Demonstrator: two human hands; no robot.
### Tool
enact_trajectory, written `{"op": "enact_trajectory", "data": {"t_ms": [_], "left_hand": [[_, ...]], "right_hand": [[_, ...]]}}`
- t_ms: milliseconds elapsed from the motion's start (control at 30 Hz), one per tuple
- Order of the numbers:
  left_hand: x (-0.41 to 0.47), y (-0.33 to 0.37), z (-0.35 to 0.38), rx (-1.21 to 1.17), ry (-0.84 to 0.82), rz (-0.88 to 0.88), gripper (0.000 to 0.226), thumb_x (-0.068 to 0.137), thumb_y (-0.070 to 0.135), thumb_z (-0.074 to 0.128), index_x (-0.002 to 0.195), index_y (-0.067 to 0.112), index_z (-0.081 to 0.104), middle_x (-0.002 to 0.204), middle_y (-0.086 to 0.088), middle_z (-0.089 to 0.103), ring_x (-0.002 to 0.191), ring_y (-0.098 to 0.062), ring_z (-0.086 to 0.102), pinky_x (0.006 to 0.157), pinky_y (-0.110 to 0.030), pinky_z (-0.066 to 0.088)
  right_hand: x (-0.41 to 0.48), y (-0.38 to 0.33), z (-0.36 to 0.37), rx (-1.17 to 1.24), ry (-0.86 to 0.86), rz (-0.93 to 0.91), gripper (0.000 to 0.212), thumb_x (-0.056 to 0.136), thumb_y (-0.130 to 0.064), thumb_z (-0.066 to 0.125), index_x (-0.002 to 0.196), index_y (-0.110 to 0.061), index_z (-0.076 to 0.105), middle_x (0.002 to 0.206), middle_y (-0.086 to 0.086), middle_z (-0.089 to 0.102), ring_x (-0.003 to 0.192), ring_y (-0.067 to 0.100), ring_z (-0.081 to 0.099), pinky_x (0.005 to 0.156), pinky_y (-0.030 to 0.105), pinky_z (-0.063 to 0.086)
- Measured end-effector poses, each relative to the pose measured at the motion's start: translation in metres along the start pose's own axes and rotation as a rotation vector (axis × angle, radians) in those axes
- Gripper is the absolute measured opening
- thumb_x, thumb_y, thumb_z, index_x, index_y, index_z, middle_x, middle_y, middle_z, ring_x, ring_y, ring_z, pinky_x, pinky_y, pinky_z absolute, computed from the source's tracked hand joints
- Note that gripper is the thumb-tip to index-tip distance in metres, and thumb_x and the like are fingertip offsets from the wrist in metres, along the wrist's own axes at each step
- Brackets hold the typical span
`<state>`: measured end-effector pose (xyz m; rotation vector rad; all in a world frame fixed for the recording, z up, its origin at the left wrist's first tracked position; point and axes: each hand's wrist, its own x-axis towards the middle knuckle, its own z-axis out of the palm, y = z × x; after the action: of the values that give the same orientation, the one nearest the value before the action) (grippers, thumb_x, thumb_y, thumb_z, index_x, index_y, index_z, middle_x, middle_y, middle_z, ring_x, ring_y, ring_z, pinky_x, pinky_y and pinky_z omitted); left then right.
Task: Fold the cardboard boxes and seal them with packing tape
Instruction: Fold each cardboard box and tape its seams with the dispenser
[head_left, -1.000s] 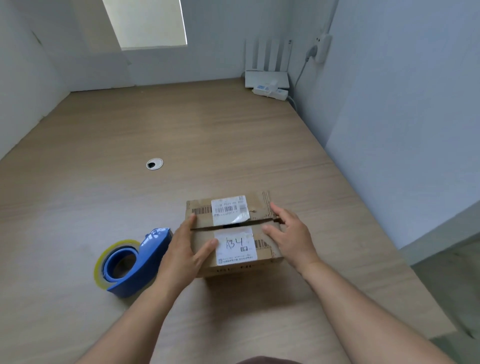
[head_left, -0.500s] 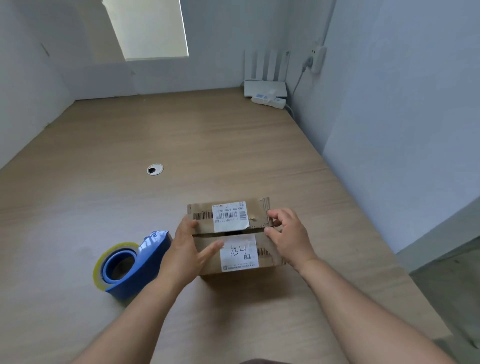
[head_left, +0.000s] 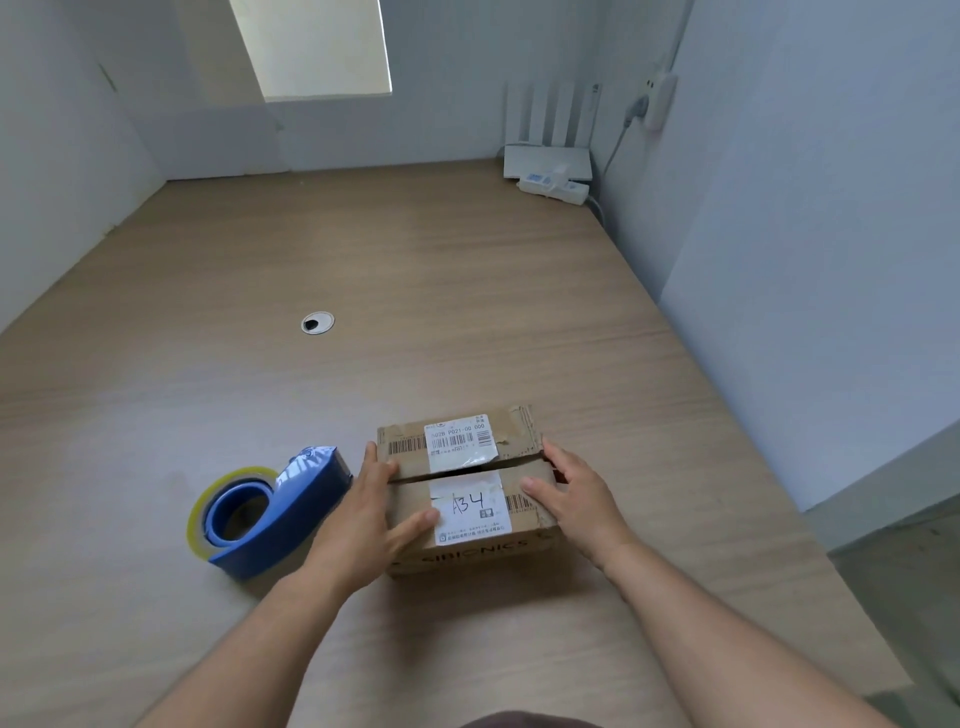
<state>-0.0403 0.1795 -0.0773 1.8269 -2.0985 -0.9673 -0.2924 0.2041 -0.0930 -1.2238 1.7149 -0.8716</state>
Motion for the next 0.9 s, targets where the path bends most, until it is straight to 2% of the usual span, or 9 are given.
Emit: {"op": "enact_trajectory", "data": {"t_ms": [200,300,367,433,467,533,633,767,900], "left_hand": [[-0.001,-0.004,0.000,0.016,-0.003,-0.013,0.102,0.070,0.068,0.060,0.151,0.025,0.013,0.160,0.009,0.014,0.136,-0.018,0.038,0.105,-0.040,0.042],[-0.001,-0.004,0.001,0.064,0.013,-0.018,0.092,0.074,0.066,0.060,0.146,0.024,0.022,0.161,0.008,0.003,0.137,-0.019,0.036,0.103,-0.040,0.042],[-0.001,-0.003,0.002,0.132,0.056,0.009,0.084,0.076,0.067,0.058,0.142,0.022,0.031,0.161,0.007,-0.008,0.143,-0.019,0.026,0.109,-0.038,0.035],[0.000,0.001,0.003,0.258,0.104,0.101,0.083,0.076,0.074,0.051,0.138,0.023,0.034,0.159,0.005,-0.017,0.148,-0.017,0.006,0.119,-0.035,0.014],[0.001,0.005,0.003,0.333,0.092,0.153,0.092,0.072,0.082,0.044,0.142,0.025,0.028,0.157,0.003,-0.023,0.148,-0.015,-0.009,0.121,-0.035,0.000],[0.001,0.015,0.010,0.483,0.015,0.237,0.118,0.059,0.097,0.026,0.150,0.031,-0.011,0.151,0.003,-0.037,0.139,-0.013,-0.035,0.115,-0.038,-0.021],[0.004,0.023,0.023,0.602,-0.039,0.271,0.110,0.065,0.094,0.022,0.132,0.033,-0.041,0.145,0.004,-0.044,0.129,-0.015,-0.047,0.107,-0.036,-0.031],[0.009,0.015,0.020,0.559,-0.006,0.258,0.101,0.076,0.085,0.029,0.135,0.034,-0.035,0.148,0.010,-0.037,0.132,-0.009,-0.043,0.108,-0.030,-0.030],[0.013,0.011,0.012,0.498,-0.039,0.283,0.101,0.076,0.082,0.038,0.141,0.036,-0.023,0.152,0.015,-0.029,0.136,-0.003,-0.035,0.106,-0.024,-0.032]], "right_hand": [[0.012,-0.009,-0.010,-0.174,-0.071,-0.086,0.077,0.083,-0.024,0.071,0.148,-0.025,0.030,0.143,-0.009,0.041,0.126,0.013,0.047,0.108,0.032,0.037],[0.014,-0.012,-0.016,-0.431,-0.068,-0.209,0.062,0.086,-0.032,0.066,0.143,-0.022,0.042,0.142,-0.007,0.044,0.130,0.010,0.039,0.108,0.024,0.030],[0.011,-0.010,-0.016,-0.485,-0.026,-0.261,0.056,0.086,-0.035,0.066,0.138,-0.020,0.049,0.136,-0.005,0.048,0.127,0.012,0.038,0.105,0.025,0.033],[0.007,-0.007,-0.015,-0.487,-0.002,-0.301,0.053,0.086,-0.034,0.067,0.134,-0.019,0.054,0.129,-0.003,0.051,0.123,0.013,0.039,0.102,0.025,0.036],[0.007,-0.006,-0.015,-0.473,0.005,-0.311,0.052,0.085,-0.033,0.068,0.133,-0.018,0.055,0.127,-0.002,0.051,0.122,0.014,0.040,0.101,0.026,0.037],[0.006,-0.007,-0.015,-0.433,0.004,-0.307,0.052,0.084,-0.031,0.070,0.131,-0.016,0.057,0.124,-0.002,0.051,0.120,0.014,0.042,0.101,0.028,0.039],[0.007,-0.008,-0.018,-0.372,-0.021,-0.275,0.053,0.082,-0.029,0.073,0.131,-0.016,0.057,0.123,-0.002,0.049,0.121,0.014,0.044,0.103,0.030,0.040],[0.011,-0.010,-0.028,-0.365,-0.178,-0.211,0.090,0.071,-0.042,0.079,0.147,-0.026,0.033,0.153,-0.005,0.020,0.142,0.013,0.017,0.117,0.030,0.018],[0.021,-0.014,-0.030,-0.624,-0.364,-0.271,0.119,0.064,-0.055,0.079,0.152,-0.028,0.003,0.159,-0.013,-0.007,0.144,0.010,-0.001,0.113,0.024,0.004]]}}
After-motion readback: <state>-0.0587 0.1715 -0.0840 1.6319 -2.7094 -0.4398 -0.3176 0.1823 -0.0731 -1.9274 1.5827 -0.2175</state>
